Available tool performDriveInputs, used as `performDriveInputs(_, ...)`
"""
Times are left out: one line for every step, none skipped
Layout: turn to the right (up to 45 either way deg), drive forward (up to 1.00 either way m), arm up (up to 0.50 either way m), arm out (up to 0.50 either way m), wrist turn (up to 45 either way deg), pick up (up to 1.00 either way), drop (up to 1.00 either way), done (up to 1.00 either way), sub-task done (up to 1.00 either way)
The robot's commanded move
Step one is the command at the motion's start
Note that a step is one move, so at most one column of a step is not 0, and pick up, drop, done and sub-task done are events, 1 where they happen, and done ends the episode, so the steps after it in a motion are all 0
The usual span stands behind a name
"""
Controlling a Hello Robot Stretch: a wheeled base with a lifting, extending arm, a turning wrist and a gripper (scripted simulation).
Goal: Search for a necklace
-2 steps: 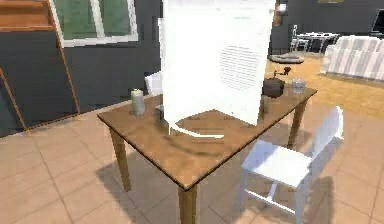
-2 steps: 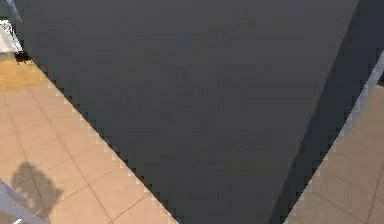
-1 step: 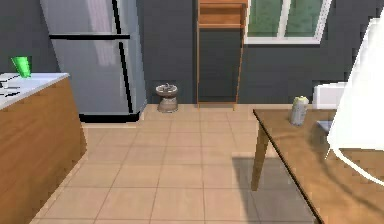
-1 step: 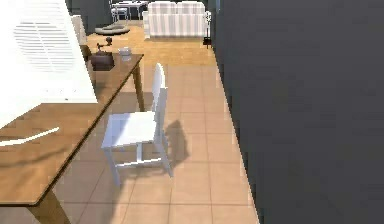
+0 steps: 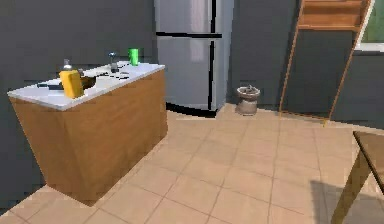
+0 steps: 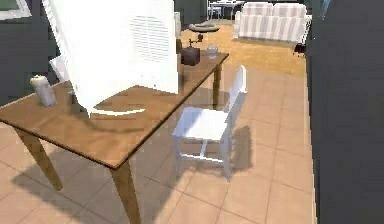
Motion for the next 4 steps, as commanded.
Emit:
performDriveInputs(0.0, 0.3, 0.0, 0.0, 0.0, 0.0, 0.0, 0.0, 0.0)
performDriveInputs(27.0, 0.0, 0.0, 0.0, 0.0, 0.0, 0.0, 0.0, 0.0)
performDriveInputs(0.0, 1.0, 0.0, 0.0, 0.0, 0.0, 0.0, 0.0, 0.0)
performDriveInputs(3.0, 0.0, 0.0, 0.0, 0.0, 0.0, 0.0, 0.0, 0.0)
